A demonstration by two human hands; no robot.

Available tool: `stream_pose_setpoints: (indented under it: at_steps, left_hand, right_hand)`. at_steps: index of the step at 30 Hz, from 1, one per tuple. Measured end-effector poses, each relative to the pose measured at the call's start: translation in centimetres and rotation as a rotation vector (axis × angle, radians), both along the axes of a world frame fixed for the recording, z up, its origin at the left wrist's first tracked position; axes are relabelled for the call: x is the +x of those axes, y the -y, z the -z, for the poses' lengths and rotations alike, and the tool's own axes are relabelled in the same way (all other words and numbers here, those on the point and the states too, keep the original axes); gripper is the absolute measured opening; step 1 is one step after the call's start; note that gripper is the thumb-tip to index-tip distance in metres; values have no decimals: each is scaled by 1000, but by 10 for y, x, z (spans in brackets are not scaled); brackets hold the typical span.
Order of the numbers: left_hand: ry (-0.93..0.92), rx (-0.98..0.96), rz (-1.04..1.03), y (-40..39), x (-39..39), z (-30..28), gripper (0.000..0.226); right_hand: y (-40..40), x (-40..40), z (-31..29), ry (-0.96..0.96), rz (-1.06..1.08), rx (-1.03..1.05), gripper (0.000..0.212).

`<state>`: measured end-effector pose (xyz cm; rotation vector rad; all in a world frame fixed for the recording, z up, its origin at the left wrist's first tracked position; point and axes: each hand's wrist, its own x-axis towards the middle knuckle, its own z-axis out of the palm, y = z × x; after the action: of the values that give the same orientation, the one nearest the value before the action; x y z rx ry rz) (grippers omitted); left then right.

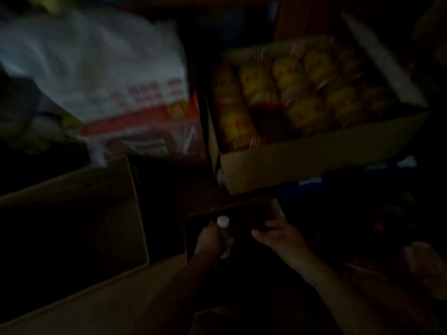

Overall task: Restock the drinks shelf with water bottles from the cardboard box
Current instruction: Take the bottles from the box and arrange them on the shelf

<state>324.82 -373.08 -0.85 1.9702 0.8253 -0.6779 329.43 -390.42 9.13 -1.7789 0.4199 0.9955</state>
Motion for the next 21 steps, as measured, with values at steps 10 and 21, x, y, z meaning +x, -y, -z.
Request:
stream_pose_setpoints:
  at_steps: [10,21]
  left_hand:
    - [289,-70,457,-13,80,-367,23]
    - [781,-178,815,77,134,-738,26]
  right_hand:
    - [50,22,-316,143,-161,11,71]
    - [104,26,-553,452,-34,54,84]
